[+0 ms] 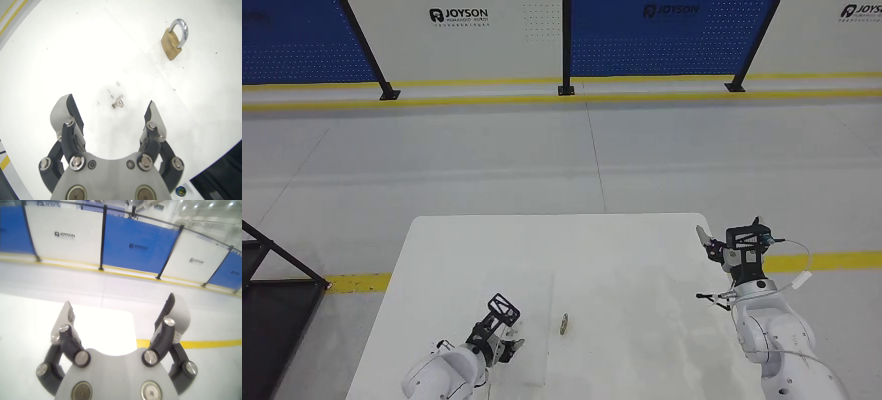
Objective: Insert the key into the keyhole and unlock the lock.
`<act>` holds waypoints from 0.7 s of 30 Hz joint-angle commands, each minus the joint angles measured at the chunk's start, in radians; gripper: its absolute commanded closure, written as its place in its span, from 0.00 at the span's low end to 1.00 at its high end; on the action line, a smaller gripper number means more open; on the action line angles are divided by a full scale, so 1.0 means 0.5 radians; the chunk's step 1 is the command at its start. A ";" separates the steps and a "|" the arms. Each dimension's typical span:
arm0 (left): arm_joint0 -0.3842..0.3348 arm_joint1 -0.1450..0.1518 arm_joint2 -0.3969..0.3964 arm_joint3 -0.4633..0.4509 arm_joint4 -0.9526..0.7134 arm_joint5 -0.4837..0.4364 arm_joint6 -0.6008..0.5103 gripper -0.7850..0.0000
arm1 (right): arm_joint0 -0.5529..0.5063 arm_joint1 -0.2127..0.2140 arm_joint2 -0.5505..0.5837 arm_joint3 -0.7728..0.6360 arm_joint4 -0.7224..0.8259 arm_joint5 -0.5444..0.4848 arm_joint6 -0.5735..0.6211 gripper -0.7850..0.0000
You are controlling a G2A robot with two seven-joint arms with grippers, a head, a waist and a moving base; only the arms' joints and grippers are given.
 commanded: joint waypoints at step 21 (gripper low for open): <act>-0.063 -0.005 0.113 0.079 0.071 0.075 -0.058 0.58 | 0.000 0.000 0.000 0.000 0.000 0.000 0.000 0.00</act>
